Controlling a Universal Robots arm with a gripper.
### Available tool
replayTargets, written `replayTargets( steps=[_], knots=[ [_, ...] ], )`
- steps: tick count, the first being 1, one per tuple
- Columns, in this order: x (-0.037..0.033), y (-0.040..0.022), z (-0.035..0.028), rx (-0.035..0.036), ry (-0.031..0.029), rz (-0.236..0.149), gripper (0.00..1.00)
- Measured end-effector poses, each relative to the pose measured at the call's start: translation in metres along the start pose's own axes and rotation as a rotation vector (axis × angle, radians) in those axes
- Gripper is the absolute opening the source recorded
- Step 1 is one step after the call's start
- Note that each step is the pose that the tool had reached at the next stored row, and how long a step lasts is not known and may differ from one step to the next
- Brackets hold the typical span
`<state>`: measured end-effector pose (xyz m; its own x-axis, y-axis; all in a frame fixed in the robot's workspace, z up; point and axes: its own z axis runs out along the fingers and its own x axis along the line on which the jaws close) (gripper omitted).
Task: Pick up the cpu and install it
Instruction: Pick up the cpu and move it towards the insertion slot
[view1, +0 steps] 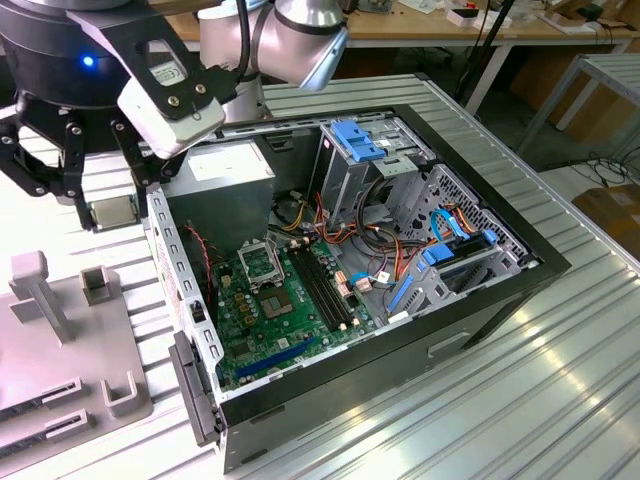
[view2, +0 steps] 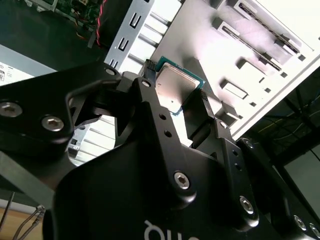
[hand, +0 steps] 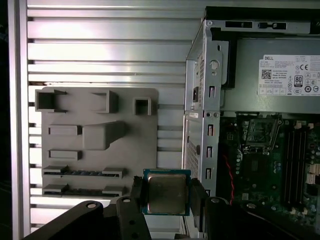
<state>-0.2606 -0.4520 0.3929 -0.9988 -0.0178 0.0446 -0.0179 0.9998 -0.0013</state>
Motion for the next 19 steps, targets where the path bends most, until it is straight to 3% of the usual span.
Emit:
replayTargets(
  steps=[7, 8, 10, 11, 19],
  knots=[
    [-0.0111, -0.0002, -0.0005, 0.0000, 0.0000, 0.000, 0.47],
    [-0.0175, -0.0003, -0.0008, 0.0000, 0.0001, 0.000, 0.47],
    [-0.0497, -0.0009, -0.0022, 0.0000, 0.0001, 0.000, 0.47],
    [-0.0584, -0.0010, -0.0026, 0.0000, 0.0000, 0.000, 0.47],
    [-0.0671, -0.0012, -0.0030, 0.0000, 0.0001, 0.000, 0.47]
  ],
)
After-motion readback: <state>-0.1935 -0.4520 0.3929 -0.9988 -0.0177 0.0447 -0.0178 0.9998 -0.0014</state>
